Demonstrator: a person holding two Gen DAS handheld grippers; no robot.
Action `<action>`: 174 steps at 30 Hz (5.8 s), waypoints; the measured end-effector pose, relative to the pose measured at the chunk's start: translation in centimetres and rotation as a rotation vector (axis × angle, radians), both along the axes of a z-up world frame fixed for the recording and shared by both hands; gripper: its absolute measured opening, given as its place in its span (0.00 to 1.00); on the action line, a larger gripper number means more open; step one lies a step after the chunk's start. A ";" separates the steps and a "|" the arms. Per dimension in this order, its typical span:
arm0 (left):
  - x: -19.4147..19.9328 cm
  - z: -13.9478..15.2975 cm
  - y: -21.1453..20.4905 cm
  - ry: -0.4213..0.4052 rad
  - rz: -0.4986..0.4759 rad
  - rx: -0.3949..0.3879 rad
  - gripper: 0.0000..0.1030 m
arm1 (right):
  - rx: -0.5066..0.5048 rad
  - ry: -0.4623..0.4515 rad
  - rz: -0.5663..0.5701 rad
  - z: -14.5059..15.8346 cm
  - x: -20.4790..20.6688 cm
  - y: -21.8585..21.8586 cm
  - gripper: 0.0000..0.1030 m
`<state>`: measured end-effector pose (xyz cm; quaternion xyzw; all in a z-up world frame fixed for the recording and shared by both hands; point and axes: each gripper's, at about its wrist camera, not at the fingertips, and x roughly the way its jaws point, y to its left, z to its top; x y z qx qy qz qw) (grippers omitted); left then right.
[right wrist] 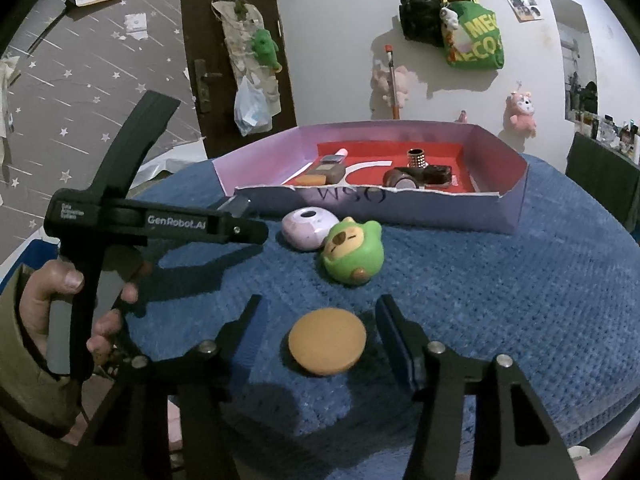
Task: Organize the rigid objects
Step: 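Grasp the clear plastic cup with the left gripper while the right grasps the tan puff, then carry the clear cup and tan puff over the red box with both grippers, then lower the cup and puff onto the box floor and open both grippers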
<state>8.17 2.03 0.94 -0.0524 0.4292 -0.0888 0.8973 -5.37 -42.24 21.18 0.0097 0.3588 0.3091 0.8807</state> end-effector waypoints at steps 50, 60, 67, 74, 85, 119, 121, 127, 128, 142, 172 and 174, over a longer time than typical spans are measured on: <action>-2.5 5.2 -2.6 -0.096 -0.116 -0.120 0.36 | 0.110 -0.022 0.035 5.9 5.9 -1.0 0.39; -0.4 7.1 -2.9 -0.115 -0.131 -0.131 0.36 | 0.110 -0.021 0.022 7.3 8.1 -1.1 0.39; 1.6 7.7 -3.4 -0.109 -0.152 -0.130 0.36 | 0.101 0.010 0.010 7.5 10.4 -1.0 0.39; 3.0 7.6 -3.5 -0.095 -0.162 -0.137 0.36 | 0.090 0.046 0.008 6.8 12.4 -0.6 0.39; 5.5 6.0 -3.3 -0.043 -0.162 -0.155 0.36 | 0.057 0.132 0.003 4.5 15.2 -0.1 0.39; 10.3 1.5 -3.2 0.113 -0.154 -0.156 0.36 | -0.041 0.355 -0.025 -1.2 20.7 1.4 0.39; 10.6 1.5 -3.2 0.112 -0.153 -0.152 0.36 | -0.051 0.353 -0.033 -1.4 20.9 1.3 0.39; 11.1 1.5 -3.4 0.107 -0.147 -0.137 0.36 | -0.064 0.326 -0.048 -1.4 21.3 1.5 0.39; 11.1 1.5 -3.5 0.105 -0.145 -0.134 0.36 | -0.066 0.323 -0.050 -1.4 21.4 1.6 0.39; 12.0 1.3 -3.9 0.077 -0.123 -0.085 0.36 | -0.096 0.258 -0.093 -1.3 22.1 1.5 0.39; 12.0 1.3 -4.1 0.069 -0.103 -0.063 0.37 | -0.097 0.269 -0.089 -1.6 22.3 1.4 0.42; 11.8 1.4 -4.2 0.064 -0.096 -0.044 0.37 | -0.093 0.266 -0.086 -1.6 22.2 1.5 0.46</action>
